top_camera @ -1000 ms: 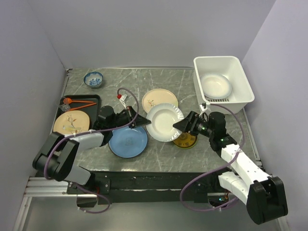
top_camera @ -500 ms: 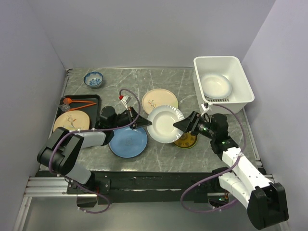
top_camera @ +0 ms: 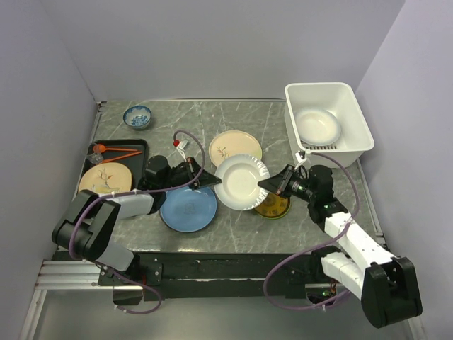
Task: Place the plates into the plastic bin on the countertop
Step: Pick up the plate at the center of the board.
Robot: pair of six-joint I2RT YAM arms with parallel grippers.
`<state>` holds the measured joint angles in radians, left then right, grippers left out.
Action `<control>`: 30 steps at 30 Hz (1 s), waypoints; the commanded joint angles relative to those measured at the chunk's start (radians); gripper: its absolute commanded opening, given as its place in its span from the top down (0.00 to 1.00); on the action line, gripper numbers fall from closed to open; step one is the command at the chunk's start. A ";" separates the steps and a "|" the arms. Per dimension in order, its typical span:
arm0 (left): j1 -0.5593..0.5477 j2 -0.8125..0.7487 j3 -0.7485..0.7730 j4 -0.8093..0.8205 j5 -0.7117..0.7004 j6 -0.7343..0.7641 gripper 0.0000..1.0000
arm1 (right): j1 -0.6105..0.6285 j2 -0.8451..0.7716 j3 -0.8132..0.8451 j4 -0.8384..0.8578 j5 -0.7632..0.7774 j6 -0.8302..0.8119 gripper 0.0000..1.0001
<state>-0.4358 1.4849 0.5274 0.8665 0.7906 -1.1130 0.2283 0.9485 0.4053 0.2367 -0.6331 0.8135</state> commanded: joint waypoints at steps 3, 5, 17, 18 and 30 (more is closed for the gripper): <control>-0.012 -0.058 0.060 0.005 0.007 0.048 0.99 | 0.013 0.019 0.043 0.067 -0.059 -0.011 1.00; -0.012 -0.052 0.065 -0.006 0.004 0.058 0.99 | 0.011 0.010 0.040 0.062 -0.053 -0.011 1.00; -0.012 0.000 0.160 -0.178 -0.027 0.173 0.74 | 0.011 -0.092 0.038 -0.066 0.010 -0.040 1.00; -0.012 0.006 0.167 -0.182 -0.025 0.176 0.71 | 0.011 -0.100 0.036 -0.079 0.013 -0.039 1.00; -0.012 -0.112 0.207 -0.481 -0.226 0.321 0.16 | 0.011 -0.097 0.056 -0.082 0.006 -0.037 1.00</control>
<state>-0.4465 1.4643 0.6773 0.5125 0.6884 -0.8810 0.2333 0.8574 0.4057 0.0570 -0.5907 0.7647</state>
